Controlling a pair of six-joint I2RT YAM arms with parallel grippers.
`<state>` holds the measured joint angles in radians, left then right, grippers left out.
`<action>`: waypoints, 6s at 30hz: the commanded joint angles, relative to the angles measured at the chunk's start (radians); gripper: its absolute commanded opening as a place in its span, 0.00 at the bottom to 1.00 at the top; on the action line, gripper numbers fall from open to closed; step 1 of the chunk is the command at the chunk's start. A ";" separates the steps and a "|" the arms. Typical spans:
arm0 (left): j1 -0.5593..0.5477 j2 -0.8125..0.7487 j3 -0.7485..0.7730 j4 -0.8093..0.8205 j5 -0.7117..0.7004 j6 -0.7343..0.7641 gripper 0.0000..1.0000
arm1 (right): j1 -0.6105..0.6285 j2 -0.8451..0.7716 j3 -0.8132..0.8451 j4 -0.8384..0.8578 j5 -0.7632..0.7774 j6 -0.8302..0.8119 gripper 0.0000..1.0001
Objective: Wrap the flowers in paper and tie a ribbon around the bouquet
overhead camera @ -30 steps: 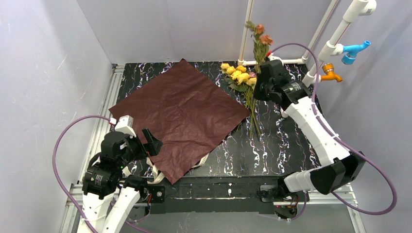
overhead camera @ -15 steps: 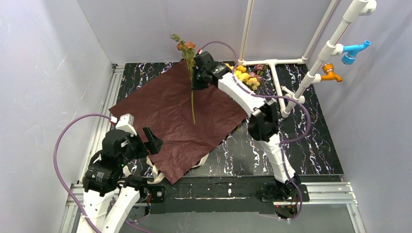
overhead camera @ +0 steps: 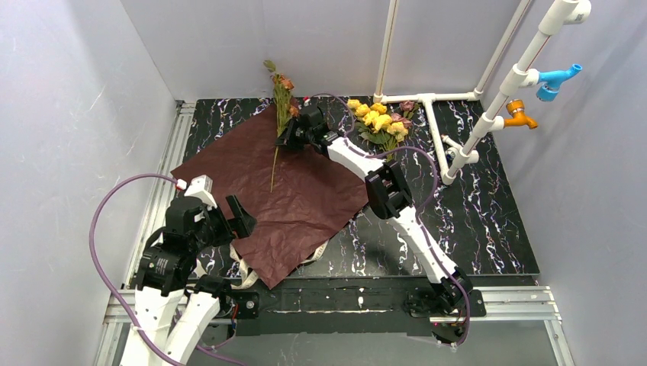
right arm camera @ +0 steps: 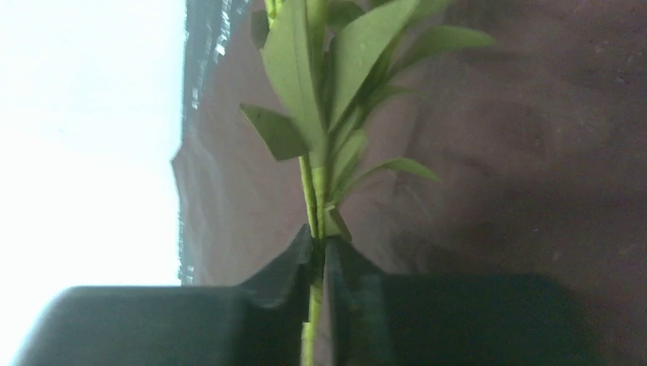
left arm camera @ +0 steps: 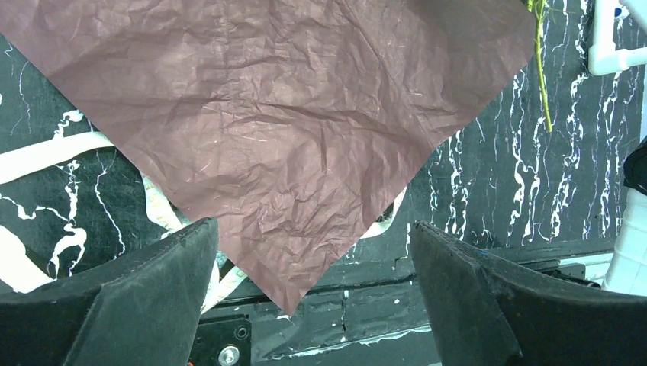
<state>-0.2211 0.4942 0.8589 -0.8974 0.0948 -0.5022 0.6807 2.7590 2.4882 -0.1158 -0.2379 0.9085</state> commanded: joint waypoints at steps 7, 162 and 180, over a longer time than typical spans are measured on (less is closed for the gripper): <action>0.021 0.042 0.002 -0.009 0.016 0.003 0.95 | -0.058 -0.029 0.012 0.075 -0.031 -0.062 0.56; 0.031 -0.010 -0.039 0.045 0.020 0.010 0.91 | -0.282 -0.684 -0.505 -0.782 0.645 -0.417 0.01; 0.032 -0.016 -0.038 0.046 0.021 0.010 0.91 | 0.017 -0.663 -0.080 -0.670 0.730 -0.349 0.01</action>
<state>-0.1978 0.4824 0.8261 -0.8593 0.1204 -0.4946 0.6960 2.1181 2.3425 -0.8665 0.4065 0.5396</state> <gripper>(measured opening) 0.908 0.047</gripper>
